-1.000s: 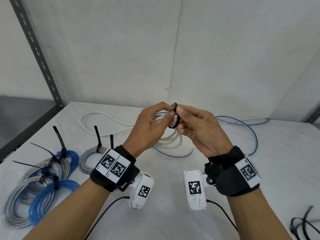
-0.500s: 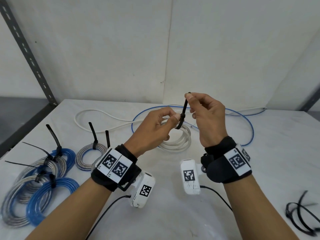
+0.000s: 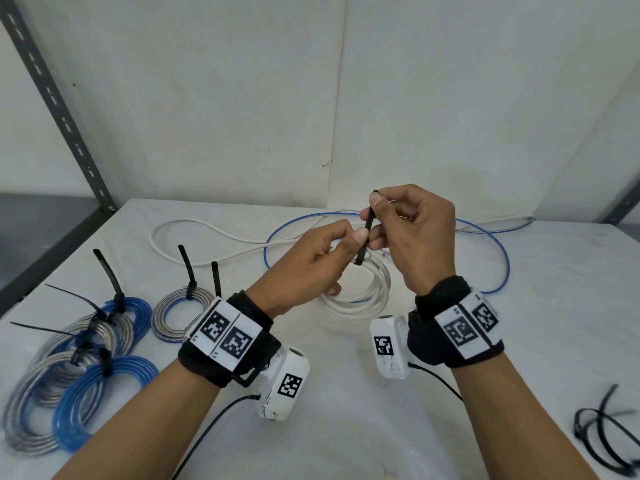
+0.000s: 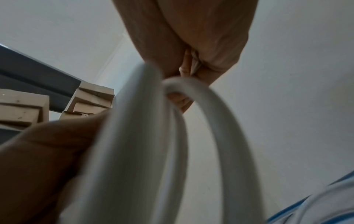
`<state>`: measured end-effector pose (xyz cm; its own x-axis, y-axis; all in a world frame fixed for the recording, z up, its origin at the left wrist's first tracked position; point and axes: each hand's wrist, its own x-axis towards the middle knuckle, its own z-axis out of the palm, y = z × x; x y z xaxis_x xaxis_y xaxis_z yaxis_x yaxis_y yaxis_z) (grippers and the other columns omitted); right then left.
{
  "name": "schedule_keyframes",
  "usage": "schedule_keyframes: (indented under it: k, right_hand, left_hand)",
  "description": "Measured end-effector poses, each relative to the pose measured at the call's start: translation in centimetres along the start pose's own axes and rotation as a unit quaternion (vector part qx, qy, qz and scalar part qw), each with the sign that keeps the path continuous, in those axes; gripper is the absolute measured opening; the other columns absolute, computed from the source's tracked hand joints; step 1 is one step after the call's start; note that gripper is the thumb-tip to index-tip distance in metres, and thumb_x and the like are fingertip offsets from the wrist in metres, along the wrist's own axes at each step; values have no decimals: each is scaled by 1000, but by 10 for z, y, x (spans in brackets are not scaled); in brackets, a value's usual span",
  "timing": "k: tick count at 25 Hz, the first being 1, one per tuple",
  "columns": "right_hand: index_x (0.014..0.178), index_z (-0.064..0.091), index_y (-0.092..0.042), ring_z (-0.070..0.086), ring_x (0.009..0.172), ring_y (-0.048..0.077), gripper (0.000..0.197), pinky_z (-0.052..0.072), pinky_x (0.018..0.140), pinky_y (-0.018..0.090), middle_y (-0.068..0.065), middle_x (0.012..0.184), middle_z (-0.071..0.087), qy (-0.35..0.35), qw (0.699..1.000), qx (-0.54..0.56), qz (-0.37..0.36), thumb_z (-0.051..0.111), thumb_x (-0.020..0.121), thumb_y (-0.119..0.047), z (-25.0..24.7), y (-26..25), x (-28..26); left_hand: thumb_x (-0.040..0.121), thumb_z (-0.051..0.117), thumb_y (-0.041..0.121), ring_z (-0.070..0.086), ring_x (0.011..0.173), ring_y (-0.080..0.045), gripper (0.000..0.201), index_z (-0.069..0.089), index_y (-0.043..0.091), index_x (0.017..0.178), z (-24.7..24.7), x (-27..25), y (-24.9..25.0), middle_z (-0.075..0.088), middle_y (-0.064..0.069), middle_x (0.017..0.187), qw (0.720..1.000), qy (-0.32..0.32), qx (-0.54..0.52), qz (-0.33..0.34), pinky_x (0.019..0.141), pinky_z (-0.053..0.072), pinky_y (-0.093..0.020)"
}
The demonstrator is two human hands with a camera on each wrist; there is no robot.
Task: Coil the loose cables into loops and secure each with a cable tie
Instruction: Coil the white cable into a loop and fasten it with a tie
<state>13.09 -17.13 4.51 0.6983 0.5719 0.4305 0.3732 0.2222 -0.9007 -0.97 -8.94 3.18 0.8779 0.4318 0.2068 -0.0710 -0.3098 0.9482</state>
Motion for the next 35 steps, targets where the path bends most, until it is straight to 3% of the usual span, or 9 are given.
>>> schedule_keyframes:
  k: [7, 11, 16, 22, 26, 30, 32, 35]
  right_hand:
    - [95, 69, -2, 65, 51, 19, 10, 52, 50, 25, 9, 77, 75, 2, 999, 2, -32, 65, 98, -10, 1, -5, -1]
    - [97, 68, 0, 72, 64, 21, 10, 55, 58, 28, 11, 78, 74, 31, 998, 61, -15, 64, 99, -9, 5, -6, -2]
    - [96, 65, 0, 72, 64, 22, 8, 60, 63, 32, 9, 73, 71, 40, 984, 171, 27, 61, 100, -5, 7, -16, -3]
    - [98, 66, 3, 70, 63, 22, 8, 59, 64, 31, 8, 71, 70, 41, 978, 198, 49, 61, 99, -3, 3, -17, -2]
    - [100, 67, 2, 74, 69, 24, 10, 61, 67, 33, 10, 77, 73, 38, 985, 166, 39, 62, 99, -6, -1, -15, 1]
    - [107, 71, -6, 76, 83, 24, 17, 61, 74, 36, 13, 92, 78, -52, 996, 52, 57, 67, 97, -19, -1, -5, 0]
    - [103, 73, -8, 76, 86, 22, 17, 63, 77, 41, 10, 92, 78, -85, 996, 0, 35, 70, 95, -23, 4, -2, -4]
    - [96, 73, -6, 75, 84, 25, 17, 64, 74, 46, 9, 88, 77, -98, 995, 16, 13, 72, 94, -22, 10, -7, -9]
  left_hand:
    - [102, 55, 42, 28, 52, -12, 40, 53, 12, 77, 3, 2, 0, 44, -14, 77, 999, 27, -37, -13, 53, 36, -29]
    - [104, 56, 32, 29, 49, -10, 36, 55, 2, 83, 3, 3, -4, 51, -9, 80, 998, 36, -52, -21, 52, 38, -27]
    - [105, 55, 21, 43, 59, -14, 27, 63, 5, 85, 4, 3, -4, 47, 0, 67, 996, 46, -70, -7, 52, 37, -25]
    - [104, 56, 20, 42, 63, -24, 26, 64, 5, 84, 7, 4, -4, 51, -6, 66, 997, 50, -59, 12, 49, 33, -22]
    - [104, 57, 29, 39, 60, -17, 31, 62, 9, 80, 9, 4, -3, 48, -5, 65, 998, 59, -31, 18, 49, 29, -25]
    - [104, 56, 27, 32, 58, -17, 33, 57, 3, 81, -2, 11, -4, 44, -4, 64, 984, 139, -107, -15, 47, 26, -23]
    - [105, 55, 25, 30, 54, -14, 29, 55, 8, 81, -14, 14, -4, 44, -4, 64, 967, 197, -162, -19, 43, 26, -21]
    - [105, 54, 27, 28, 51, -13, 29, 55, 11, 82, -25, 15, -1, 45, -4, 63, 951, 244, -191, -19, 42, 24, -19]
